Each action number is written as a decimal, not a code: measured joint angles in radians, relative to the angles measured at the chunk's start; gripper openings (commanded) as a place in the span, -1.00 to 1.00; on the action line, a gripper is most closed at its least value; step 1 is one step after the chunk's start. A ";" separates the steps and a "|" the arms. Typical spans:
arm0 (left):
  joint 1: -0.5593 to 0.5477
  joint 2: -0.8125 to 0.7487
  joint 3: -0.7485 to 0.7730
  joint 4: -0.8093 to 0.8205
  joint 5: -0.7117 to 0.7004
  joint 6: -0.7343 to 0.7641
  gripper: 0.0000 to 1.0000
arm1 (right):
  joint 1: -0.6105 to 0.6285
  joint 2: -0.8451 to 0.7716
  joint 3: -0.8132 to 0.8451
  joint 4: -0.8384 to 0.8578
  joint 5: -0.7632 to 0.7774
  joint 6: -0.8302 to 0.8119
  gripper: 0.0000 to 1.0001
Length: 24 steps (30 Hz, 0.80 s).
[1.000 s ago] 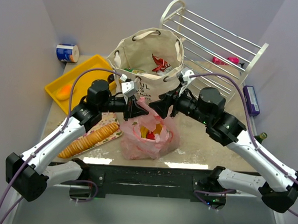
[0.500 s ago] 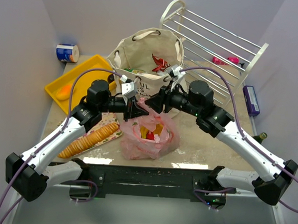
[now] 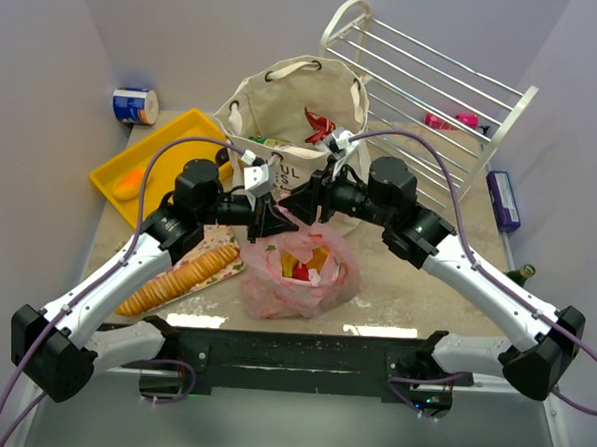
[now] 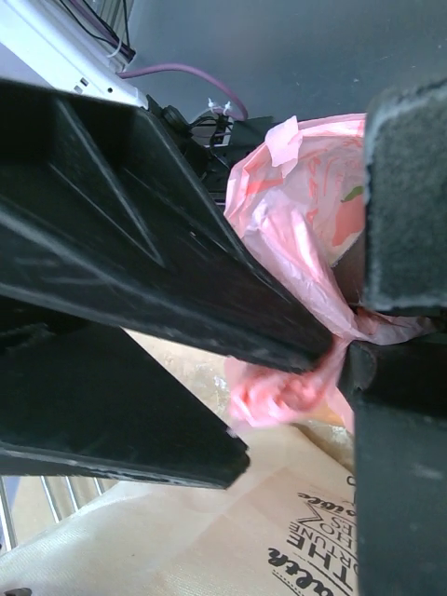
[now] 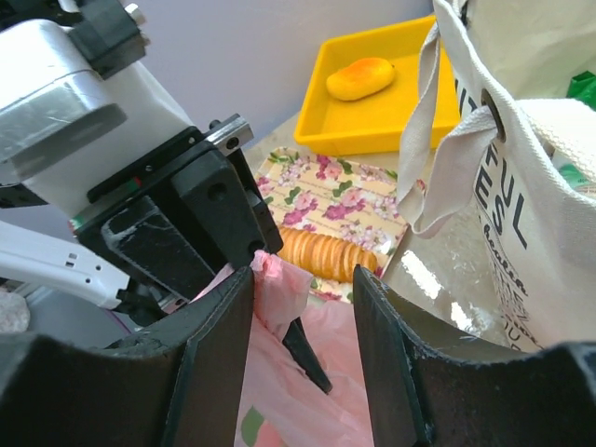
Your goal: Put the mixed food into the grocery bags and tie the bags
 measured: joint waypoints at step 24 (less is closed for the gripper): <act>-0.005 -0.048 -0.047 0.006 -0.042 -0.001 -0.49 | 0.000 -0.106 -0.081 0.036 0.056 0.009 -1.00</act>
